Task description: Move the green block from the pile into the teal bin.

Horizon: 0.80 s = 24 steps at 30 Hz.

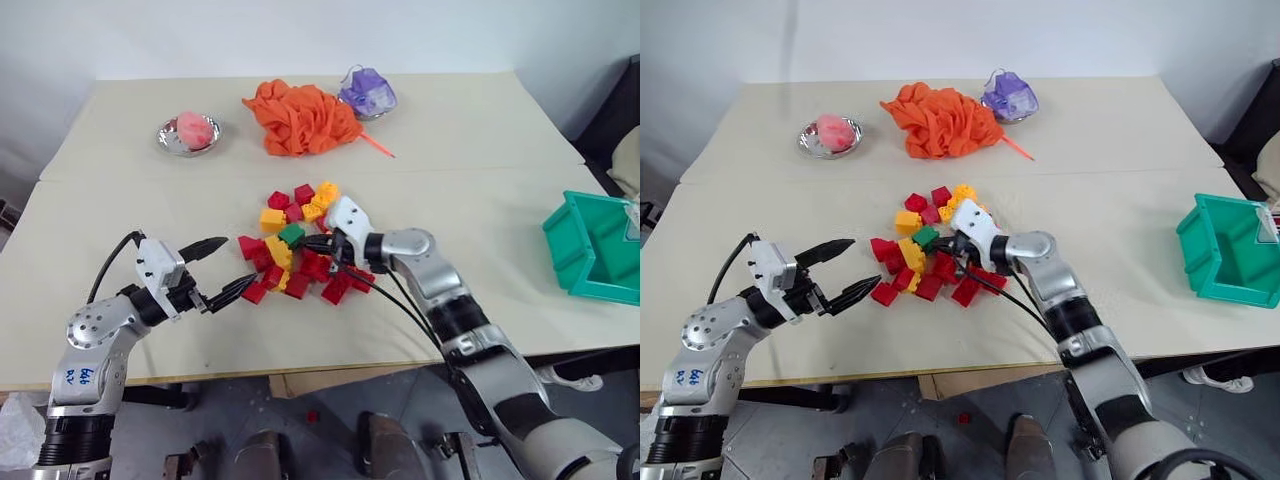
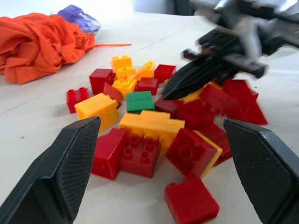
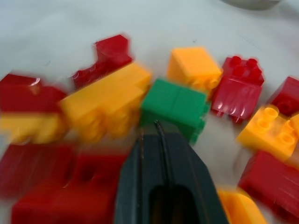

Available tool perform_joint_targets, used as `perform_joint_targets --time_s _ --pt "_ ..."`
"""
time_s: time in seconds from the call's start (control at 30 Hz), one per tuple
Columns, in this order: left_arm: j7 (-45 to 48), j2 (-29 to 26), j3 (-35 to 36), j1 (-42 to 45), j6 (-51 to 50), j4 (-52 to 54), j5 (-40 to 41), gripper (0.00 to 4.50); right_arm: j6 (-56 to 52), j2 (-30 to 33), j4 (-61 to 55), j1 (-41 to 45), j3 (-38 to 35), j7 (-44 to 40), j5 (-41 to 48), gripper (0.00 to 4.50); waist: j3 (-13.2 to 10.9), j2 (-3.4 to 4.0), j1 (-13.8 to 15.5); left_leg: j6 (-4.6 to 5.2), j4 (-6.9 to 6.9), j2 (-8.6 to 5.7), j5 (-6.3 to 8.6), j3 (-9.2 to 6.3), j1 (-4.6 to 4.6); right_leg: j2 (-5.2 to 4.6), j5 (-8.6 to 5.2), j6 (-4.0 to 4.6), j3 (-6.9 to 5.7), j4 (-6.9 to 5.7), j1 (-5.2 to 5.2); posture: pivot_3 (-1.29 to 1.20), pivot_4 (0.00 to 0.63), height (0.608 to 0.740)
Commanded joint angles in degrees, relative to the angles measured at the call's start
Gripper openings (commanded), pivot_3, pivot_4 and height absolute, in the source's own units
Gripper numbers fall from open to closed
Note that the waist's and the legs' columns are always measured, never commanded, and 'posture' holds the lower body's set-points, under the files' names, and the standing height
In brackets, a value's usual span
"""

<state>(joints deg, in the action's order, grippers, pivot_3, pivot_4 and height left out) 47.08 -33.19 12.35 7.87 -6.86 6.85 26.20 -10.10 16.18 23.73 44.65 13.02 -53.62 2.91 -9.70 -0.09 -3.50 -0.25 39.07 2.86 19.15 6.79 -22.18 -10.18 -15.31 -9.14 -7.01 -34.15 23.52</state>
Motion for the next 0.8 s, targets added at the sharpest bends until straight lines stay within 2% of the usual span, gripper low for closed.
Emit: perform_joint_targets --time_s 0.03,0.2,0.3,0.4,0.47,0.53,0.67,0.8 --pt "0.55 -0.19 0.15 -0.73 0.64 1.84 0.11 4.44 -1.4 3.74 -6.92 -2.92 -1.85 -2.62 2.15 0.0 0.0 -0.01 0.4 0.0 0.0 0.0 0.0 -0.03 0.0 0.0 0.0 0.0 -0.02 -0.01 0.0 0.0 0.15 0.74" --pt "2.57 -1.21 0.87 -0.82 1.47 0.36 0.25 4.44 1.87 10.02 -11.81 -6.19 -7.68 -7.55 8.31 0.0 -0.01 -0.01 0.89 0.01 0.0 0.0 0.01 0.01 0.0 0.0 0.0 0.0 -0.01 0.02 0.0 0.0 0.15 0.74" --pt "3.61 -1.89 1.75 -0.95 2.18 -0.83 0.3 4.44 -0.38 12.42 -13.54 -6.83 -11.39 -7.74 11.61 0.0 -0.01 -0.01 1.02 0.01 0.0 0.0 0.01 0.02 0.0 0.0 0.0 0.0 -0.02 0.02 0.01 0.0 0.15 0.74" --pt "3.85 -2.48 3.06 -1.53 2.76 -2.5 0.27 4.44 -1.8 16.93 -15.52 -9.31 -15.73 -11.34 16.02 0.0 -0.01 -0.01 1.33 0.01 -0.03 0.01 0.01 0.02 0.0 0.01 0.0 0.0 -0.02 0.03 0.02 0.0 0.15 0.74" --pt "4.06 -2.41 3.44 -1.91 3.78 -3.24 0.1 4.5 -0.4 18.18 -15.45 -11.28 -17.67 -14.42 18.92 0.34 -0.01 -0.01 1.75 0.02 -0.03 0.0 0.01 0.04 0.0 0.01 0.0 0.0 -0.02 0.07 0.01 0.0 0.15 0.74" --pt "4.07 -2.32 3.67 -2.36 4.98 -3.73 -0.45 4.5 4.17 20.44 -10.09 -14.16 -19.02 -14.8 16.86 0.82 -0.01 -0.02 1.86 0.02 -0.03 0.0 0.02 0.04 0.0 0.01 0.0 0.0 -0.02 0.08 0.0 0.0 0.15 0.74" --pt "3.15 -2.42 4.02 -2.46 5.89 -3.34 -0.92 4.5 6.85 20.86 -5.83 -15.37 -19.31 -13.66 15.66 2.11 -0.02 -0.04 1.93 0.03 0.04 0.0 0.02 0.06 0.01 0.0 0.01 -0.01 -0.01 0.08 -0.05 0.0 0.15 0.74" --pt "2.96 -2.74 4.52 -4.01 4.81 -1.01 0.1 4.5 3.61 17.96 -9.95 -13.27 -15.73 -14.48 17.18 3.48 -0.04 0.01 1.48 0.02 0.0 0.02 0.01 0.07 0.04 0.01 0.01 0.0 0.0 0.05 -0.01 0.0 0.15 0.74"
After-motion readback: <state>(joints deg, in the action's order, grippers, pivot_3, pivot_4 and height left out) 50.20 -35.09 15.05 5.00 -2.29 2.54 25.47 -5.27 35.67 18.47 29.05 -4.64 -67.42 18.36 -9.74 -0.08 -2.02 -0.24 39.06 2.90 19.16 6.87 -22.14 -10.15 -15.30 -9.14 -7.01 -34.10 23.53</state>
